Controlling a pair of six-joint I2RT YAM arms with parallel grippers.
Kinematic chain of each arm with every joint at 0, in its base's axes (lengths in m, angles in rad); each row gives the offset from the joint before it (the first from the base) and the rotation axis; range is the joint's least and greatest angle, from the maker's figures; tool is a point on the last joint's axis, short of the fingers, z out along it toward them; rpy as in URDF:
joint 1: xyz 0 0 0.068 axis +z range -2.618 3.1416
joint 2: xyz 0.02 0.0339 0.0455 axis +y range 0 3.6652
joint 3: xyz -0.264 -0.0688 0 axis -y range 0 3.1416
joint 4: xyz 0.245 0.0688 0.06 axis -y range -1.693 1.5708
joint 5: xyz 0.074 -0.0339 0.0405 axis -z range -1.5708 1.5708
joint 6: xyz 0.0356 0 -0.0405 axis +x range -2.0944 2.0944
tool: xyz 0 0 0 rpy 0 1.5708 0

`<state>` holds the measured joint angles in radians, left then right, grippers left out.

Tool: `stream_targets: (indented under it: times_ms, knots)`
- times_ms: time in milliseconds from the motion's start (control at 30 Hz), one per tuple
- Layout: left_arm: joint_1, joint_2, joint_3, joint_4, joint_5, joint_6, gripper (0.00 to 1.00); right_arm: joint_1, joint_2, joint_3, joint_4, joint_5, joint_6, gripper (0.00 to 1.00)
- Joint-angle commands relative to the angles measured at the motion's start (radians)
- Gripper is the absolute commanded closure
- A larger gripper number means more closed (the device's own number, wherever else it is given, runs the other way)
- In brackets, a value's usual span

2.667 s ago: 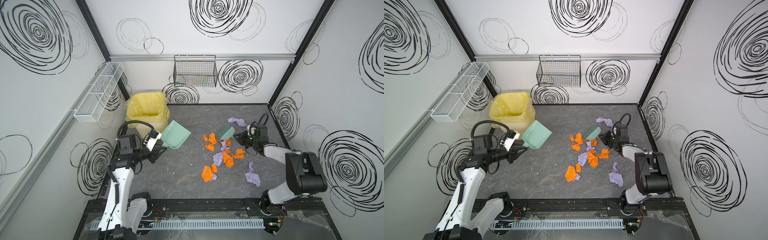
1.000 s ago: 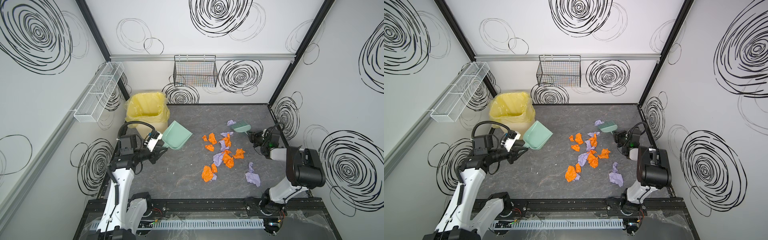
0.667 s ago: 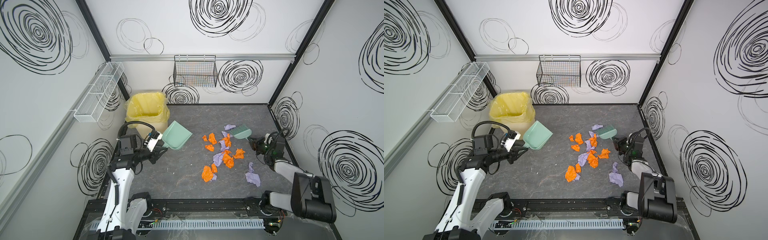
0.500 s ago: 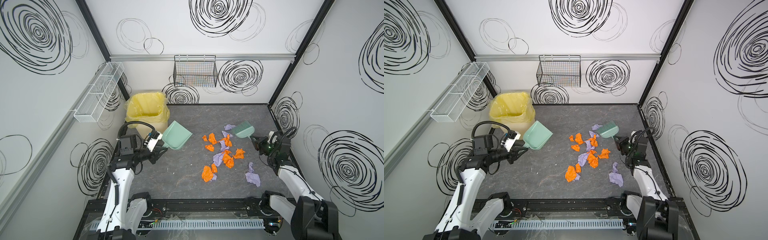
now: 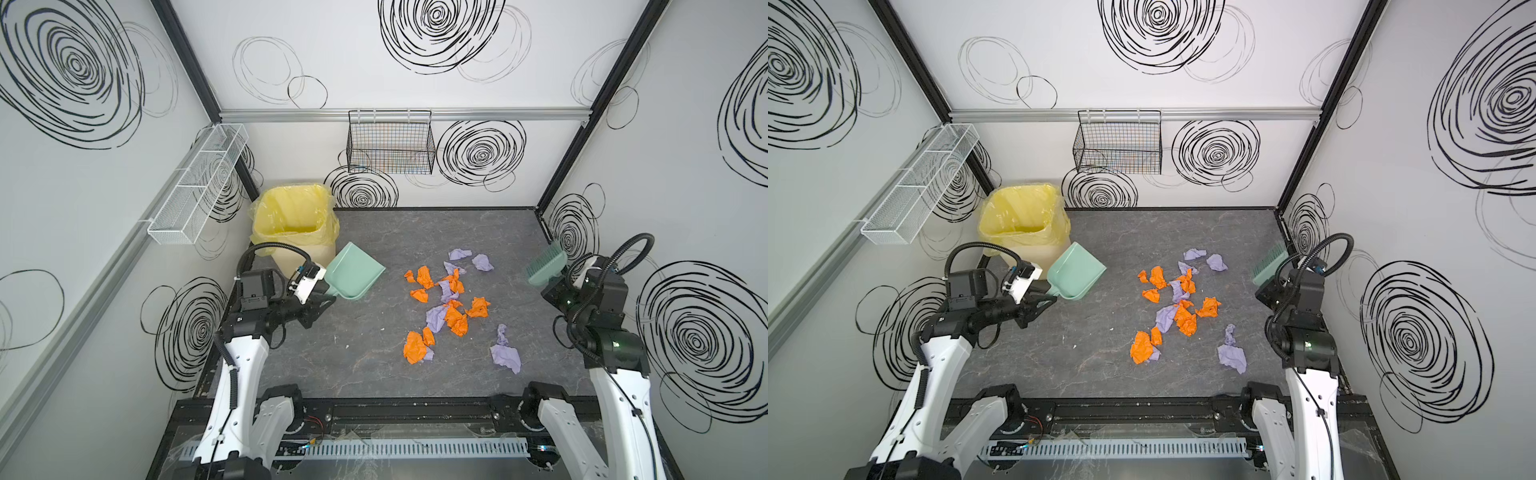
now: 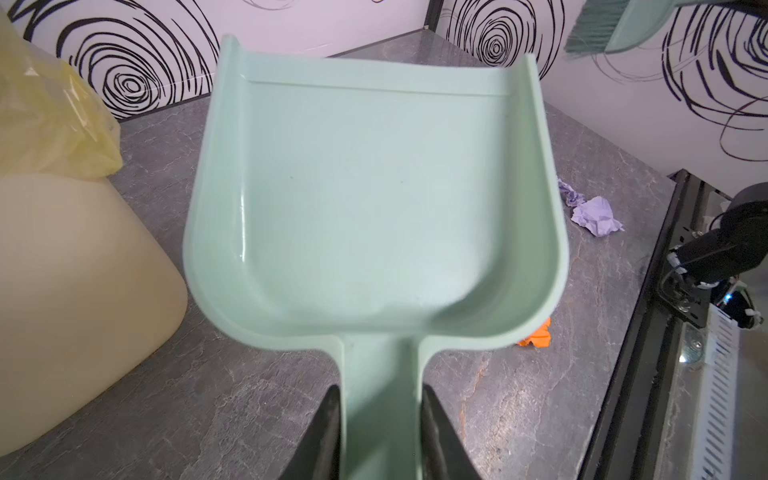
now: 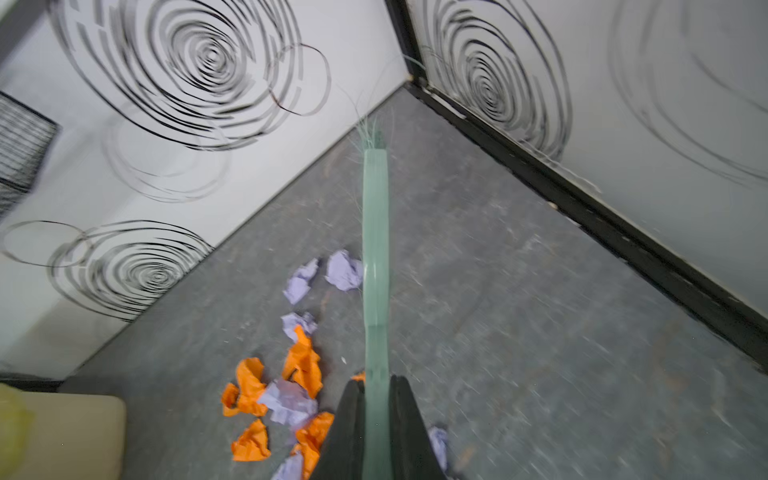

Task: Sweep away the paper scraps from the table

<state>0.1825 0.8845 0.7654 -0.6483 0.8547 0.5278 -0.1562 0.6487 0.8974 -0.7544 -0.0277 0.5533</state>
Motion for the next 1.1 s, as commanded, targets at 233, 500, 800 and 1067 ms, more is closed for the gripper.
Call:
stream_targets:
  times_ms: [233, 500, 800, 1067]
  knots:
    - [-0.030, -0.002, -0.005, 0.039, 0.000, -0.009, 1.00, 0.020, 0.010, 0.193, -0.466, 0.191, -0.001, 1.00]
    - [-0.059, 0.007, -0.004, 0.039, -0.007, -0.011, 1.00, 0.058, -0.003, 0.076, -0.508, 0.105, -0.007, 1.00]
    - [-0.086, -0.001, -0.005, 0.036, -0.003, -0.007, 1.00, 0.157, 0.052, -0.024, -0.511, 0.165, 0.036, 1.00]
    - [-0.094, 0.009, -0.003, 0.027, 0.006, 0.002, 1.00, 0.203, 0.146, -0.023, -0.513, 0.163, 0.029, 1.00]
